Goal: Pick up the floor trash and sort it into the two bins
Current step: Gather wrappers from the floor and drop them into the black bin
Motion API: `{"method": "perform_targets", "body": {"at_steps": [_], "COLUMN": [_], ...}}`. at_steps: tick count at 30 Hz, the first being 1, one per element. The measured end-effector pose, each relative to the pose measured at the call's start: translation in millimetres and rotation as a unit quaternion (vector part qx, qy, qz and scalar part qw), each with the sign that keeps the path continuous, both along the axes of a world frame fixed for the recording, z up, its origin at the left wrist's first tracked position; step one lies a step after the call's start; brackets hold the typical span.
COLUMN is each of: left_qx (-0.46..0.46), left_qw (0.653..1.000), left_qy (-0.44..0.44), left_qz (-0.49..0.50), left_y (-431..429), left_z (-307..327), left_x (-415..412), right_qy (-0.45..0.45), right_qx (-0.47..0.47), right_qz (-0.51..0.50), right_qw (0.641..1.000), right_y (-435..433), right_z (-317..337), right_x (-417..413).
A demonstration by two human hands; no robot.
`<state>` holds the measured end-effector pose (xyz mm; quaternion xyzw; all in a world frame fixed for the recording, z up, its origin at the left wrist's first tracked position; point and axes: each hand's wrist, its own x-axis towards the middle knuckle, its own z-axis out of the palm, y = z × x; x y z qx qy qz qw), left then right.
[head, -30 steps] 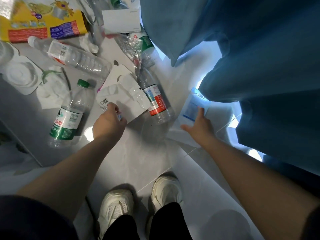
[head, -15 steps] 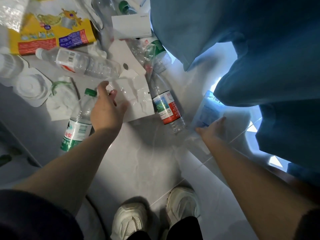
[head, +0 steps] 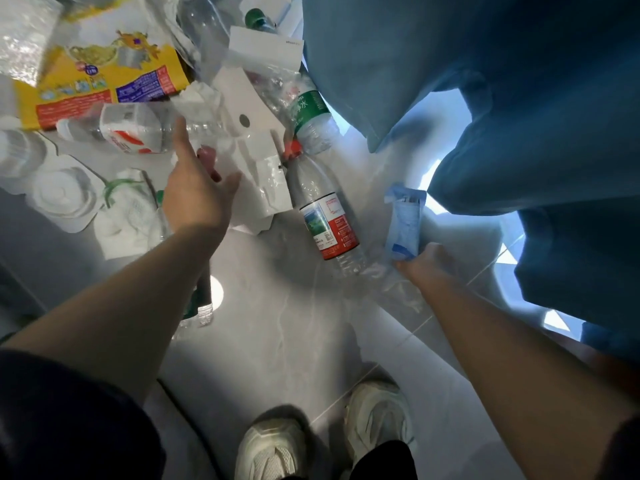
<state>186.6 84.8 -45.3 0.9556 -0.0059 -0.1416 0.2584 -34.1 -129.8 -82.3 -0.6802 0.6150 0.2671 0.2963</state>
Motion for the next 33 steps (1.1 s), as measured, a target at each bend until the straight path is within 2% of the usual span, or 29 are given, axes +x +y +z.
{"method": "perform_targets", "body": {"at_steps": [5,13,17,21,24,29,33], "left_qx": [0.108,0.159,0.194,0.220,0.244,0.237,0.159], "left_qw": [0.990,0.970,0.957,0.933,0.926,0.925,0.950], "left_qy": [0.010,0.013,0.012,0.076,0.081,0.095,0.109], "left_qz": [-0.093,-0.182,-0.215,-0.273,-0.276,-0.281,-0.246], "left_y": [-4,2,-12,-26,-24,-13,-6], "left_z": [-7,41,32,4,-5,40,105], "left_x": [14,-7,9,13,9,-2,-16], "right_qy": [-0.016,-0.005,-0.005,-0.010,-0.011,-0.006,-0.008], "right_qx": [-0.007,0.005,0.005,0.020,0.031,0.030,0.034], "right_qz": [0.040,0.112,0.131,0.130,0.130,0.141,0.112], "right_qw": [0.999,0.994,0.991,0.991,0.991,0.990,0.993], "right_y": [7,13,7,6,10,19,24], "right_z": [4,66,56,35,31,64,121], "right_x": [-2,-20,-21,-19,-21,-23,-23]}}
